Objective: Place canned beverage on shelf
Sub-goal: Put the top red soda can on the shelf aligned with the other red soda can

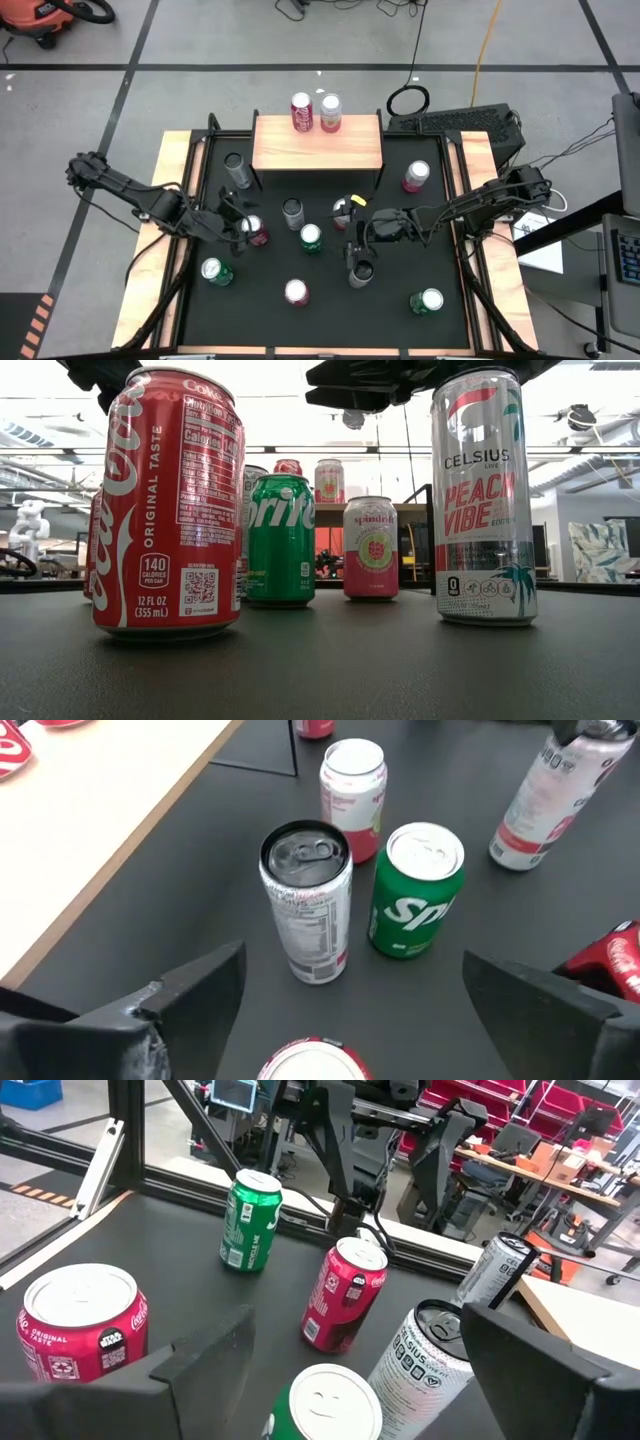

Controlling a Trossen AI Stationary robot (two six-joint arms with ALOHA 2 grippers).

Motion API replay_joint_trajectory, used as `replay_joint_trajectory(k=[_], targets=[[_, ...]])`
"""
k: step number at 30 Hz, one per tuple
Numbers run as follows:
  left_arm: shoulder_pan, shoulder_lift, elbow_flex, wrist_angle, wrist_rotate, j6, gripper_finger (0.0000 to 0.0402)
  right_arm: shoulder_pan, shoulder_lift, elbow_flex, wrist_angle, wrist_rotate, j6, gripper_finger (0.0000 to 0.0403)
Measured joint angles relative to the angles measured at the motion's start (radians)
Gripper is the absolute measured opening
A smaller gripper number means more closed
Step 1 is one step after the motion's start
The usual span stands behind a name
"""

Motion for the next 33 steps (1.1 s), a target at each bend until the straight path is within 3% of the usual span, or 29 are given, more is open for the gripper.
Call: replay_joint_trajectory(k=[10, 17, 27, 33], targets=[[0.024, 0.000, 0.000, -0.029, -0.092, -0.024, 0.0379, 0.000, 0.000, 0.000, 0.000, 0.001, -0.019, 0.0328], [0.064, 0.014, 0.001, -0.074, 0.146, -0.009, 0.0379, 0.000, 0.000, 0.000, 0.000, 0.001, -0.037, 0.0328], [0.066, 0.013, 0.001, -0.197, 0.160, -0.172, 0.0379, 0.000, 0.000, -0.001, -0.008, 0.001, -0.026, 0.0329], [0.066, 0.023, 0.001, -0.210, 0.214, -0.163, 0.0379, 0.000, 0.000, -0.001, -0.011, 0.000, -0.030, 0.0329]])
